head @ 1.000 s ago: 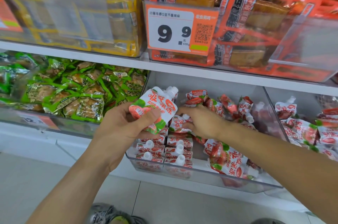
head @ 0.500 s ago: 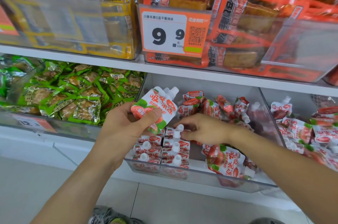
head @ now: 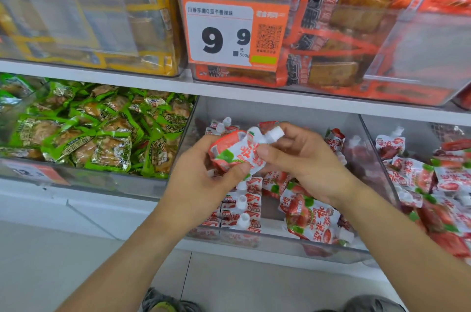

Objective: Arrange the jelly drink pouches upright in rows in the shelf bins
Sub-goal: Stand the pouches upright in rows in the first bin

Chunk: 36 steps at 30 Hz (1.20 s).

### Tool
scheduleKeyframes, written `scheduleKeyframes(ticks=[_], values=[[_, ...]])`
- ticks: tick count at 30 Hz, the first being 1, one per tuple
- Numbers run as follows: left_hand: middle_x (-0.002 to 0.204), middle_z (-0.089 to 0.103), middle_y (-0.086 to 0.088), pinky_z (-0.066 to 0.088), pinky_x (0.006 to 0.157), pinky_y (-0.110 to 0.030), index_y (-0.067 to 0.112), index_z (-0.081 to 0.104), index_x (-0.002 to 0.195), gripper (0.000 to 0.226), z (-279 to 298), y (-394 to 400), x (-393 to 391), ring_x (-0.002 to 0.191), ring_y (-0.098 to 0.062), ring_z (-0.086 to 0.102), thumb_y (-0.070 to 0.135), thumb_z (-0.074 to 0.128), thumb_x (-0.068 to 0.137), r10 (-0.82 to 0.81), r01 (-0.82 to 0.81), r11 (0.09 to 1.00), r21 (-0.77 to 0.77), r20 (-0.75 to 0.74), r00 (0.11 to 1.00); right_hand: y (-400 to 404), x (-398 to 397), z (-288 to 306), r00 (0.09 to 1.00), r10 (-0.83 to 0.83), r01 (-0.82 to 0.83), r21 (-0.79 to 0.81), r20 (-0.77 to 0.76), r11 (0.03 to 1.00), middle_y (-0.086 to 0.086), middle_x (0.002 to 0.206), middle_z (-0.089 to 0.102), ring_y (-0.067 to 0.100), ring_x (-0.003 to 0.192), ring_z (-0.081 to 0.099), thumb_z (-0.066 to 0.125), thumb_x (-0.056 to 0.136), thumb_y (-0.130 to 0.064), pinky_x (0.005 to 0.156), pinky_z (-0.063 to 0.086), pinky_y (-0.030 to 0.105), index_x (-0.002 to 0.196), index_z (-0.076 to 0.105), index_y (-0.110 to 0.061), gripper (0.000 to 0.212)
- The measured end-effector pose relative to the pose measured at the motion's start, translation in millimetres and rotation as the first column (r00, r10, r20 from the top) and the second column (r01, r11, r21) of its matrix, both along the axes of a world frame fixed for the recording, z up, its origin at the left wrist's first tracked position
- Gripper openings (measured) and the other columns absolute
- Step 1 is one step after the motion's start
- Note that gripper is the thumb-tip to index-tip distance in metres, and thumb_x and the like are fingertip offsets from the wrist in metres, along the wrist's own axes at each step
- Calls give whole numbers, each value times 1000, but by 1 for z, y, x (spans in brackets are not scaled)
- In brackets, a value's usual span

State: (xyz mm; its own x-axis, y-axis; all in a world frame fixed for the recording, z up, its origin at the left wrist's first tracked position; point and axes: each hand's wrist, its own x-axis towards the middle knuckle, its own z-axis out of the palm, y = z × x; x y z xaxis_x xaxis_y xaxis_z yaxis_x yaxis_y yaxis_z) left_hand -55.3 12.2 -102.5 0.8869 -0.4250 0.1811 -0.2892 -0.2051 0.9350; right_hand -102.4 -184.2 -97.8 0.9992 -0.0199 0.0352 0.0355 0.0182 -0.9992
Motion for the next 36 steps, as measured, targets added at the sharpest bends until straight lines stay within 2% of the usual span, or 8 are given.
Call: scheduleKeyframes(ticks=[5, 10, 12, 15, 20, 23, 28, 36], values=[[137, 45, 19, 36, 101, -18, 30, 33, 143, 67, -20, 3, 8, 125, 2, 42, 47, 64, 86, -215, 87, 887, 454, 237, 947, -23, -9, 13, 943, -309, 331, -259, 123, 907, 13, 88, 74, 23, 79, 74, 72, 82, -18, 59, 61, 33, 96, 62, -11, 18], [133, 52, 7, 40, 98, -23, 28, 43, 137, 54, -28, -4, 7, 122, -10, 47, 46, 61, 89, -309, 76, 814, 576, 318, 896, -39, 4, 11, 915, -307, 394, -739, 261, 546, -14, 74, 63, 0, 68, 62, 69, 88, -36, 62, 45, 24, 88, 57, -29, 15], [137, 45, 12, 33, 92, -9, 28, 36, 141, 66, -25, -7, 7, 122, -1, 43, 48, 66, 85, -214, 28, 872, 489, 329, 920, -28, 12, 4, 960, -221, 272, -763, 173, 587, -14, 70, 61, -5, 62, 57, 73, 86, -33, 59, 41, 18, 89, 56, -27, 18], [131, 42, 22, 27, 89, 3, 31, 34, 143, 78, -17, -11, 12, 115, 11, 39, 44, 75, 78, -102, -15, 932, 363, 299, 949, -5, 15, 2, 996, -19, 70, -607, 90, 792, -6, 92, 73, 5, 87, 69, 77, 84, -25, 82, 56, 32, 97, 66, -17, 19], [93, 69, 15, 38, 66, 0, 25, 70, 100, 26, -6, -5, 23, 71, 9, 56, 38, 77, 78, 10, -167, 918, 360, 399, 917, -31, 25, 9, 995, 69, -100, -526, -78, 845, -2, 115, 70, 9, 105, 68, 73, 86, -8, 97, 53, 30, 117, 65, -16, 33], [72, 64, 22, 37, 56, -4, 28, 67, 97, 19, 0, -3, 19, 60, 12, 55, 39, 72, 82, 74, -188, 944, 270, 381, 922, -48, 49, -5, 980, 51, -184, -791, -191, 584, 2, 116, 68, 16, 107, 66, 75, 84, -7, 96, 53, 34, 118, 65, -14, 37], [73, 62, 26, 40, 54, -7, 30, 67, 100, 19, 4, -4, 14, 59, 5, 57, 38, 70, 83, 89, -187, 953, 240, 367, 926, -32, 69, -31, 866, 228, -467, -883, -446, 49, 2, 122, 63, 22, 107, 59, 84, 73, -33, 85, 51, 32, 130, 57, -17, 64], [63, 56, 26, 34, 52, -1, 22, 69, 98, 16, 5, -4, 12, 51, 20, 47, 27, 74, 83, 80, -163, 959, 234, 328, 941, -22, 79, -33, 803, 155, -541, -813, -576, -216, 6, 124, 63, 25, 107, 60, 80, 74, -46, 85, 53, 32, 133, 52, -9, 75]])
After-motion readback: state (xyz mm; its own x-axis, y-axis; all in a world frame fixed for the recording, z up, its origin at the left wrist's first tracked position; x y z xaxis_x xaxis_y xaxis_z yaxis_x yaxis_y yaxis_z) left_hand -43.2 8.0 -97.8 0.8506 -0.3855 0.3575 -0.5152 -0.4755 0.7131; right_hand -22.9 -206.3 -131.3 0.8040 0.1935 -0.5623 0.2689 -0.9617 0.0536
